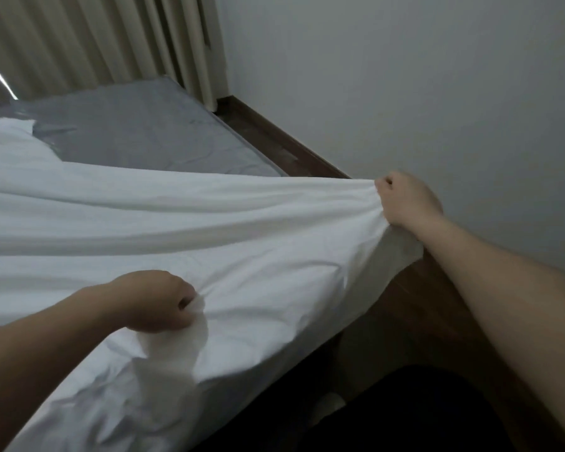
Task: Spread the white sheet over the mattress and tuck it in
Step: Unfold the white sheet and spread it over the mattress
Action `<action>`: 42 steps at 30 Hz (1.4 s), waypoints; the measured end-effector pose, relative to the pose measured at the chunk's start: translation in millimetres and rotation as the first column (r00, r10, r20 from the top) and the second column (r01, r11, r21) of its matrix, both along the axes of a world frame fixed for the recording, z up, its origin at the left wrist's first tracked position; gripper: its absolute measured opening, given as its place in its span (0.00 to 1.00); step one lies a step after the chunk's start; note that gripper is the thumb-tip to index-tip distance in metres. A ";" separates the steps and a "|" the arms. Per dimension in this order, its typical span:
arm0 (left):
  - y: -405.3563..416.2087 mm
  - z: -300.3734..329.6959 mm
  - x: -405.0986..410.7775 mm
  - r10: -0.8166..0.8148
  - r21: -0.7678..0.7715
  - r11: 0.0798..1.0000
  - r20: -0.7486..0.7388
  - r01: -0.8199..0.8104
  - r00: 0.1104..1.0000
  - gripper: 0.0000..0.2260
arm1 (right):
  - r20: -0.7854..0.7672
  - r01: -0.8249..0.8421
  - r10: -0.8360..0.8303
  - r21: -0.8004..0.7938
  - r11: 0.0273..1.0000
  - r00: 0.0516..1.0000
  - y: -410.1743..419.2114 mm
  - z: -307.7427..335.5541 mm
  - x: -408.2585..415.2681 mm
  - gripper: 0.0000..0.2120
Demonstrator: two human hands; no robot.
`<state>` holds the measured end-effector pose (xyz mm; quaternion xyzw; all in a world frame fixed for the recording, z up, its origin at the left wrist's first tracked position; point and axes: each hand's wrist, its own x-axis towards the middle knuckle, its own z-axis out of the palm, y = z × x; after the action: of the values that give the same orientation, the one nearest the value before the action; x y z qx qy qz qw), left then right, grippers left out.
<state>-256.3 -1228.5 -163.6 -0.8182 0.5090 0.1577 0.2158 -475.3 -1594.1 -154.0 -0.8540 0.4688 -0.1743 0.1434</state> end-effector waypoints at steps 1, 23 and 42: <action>0.9 0.1 -0.9 0.002 -0.001 1.000 -0.003 -0.002 1.000 0.14 | -0.061 0.029 -0.031 -0.031 0.999 0.998 0.0 -4.5 -3.3 0.15; 58.8 5.1 -8.5 0.225 -0.170 0.945 -0.287 -0.281 0.931 0.04 | -0.459 -0.467 0.548 0.287 0.836 0.699 155.3 -49.5 115.0 0.37; 194.2 -38.3 34.1 0.717 -0.218 0.630 -0.205 -0.745 0.666 0.37 | -0.324 -0.841 0.842 0.192 0.506 0.432 328.6 -23.4 217.1 0.30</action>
<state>-222.3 -1034.2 -201.9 -0.9671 0.1602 0.1970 -0.0118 -258.3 -1265.4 -177.4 -0.9891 -0.0003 0.0879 0.1184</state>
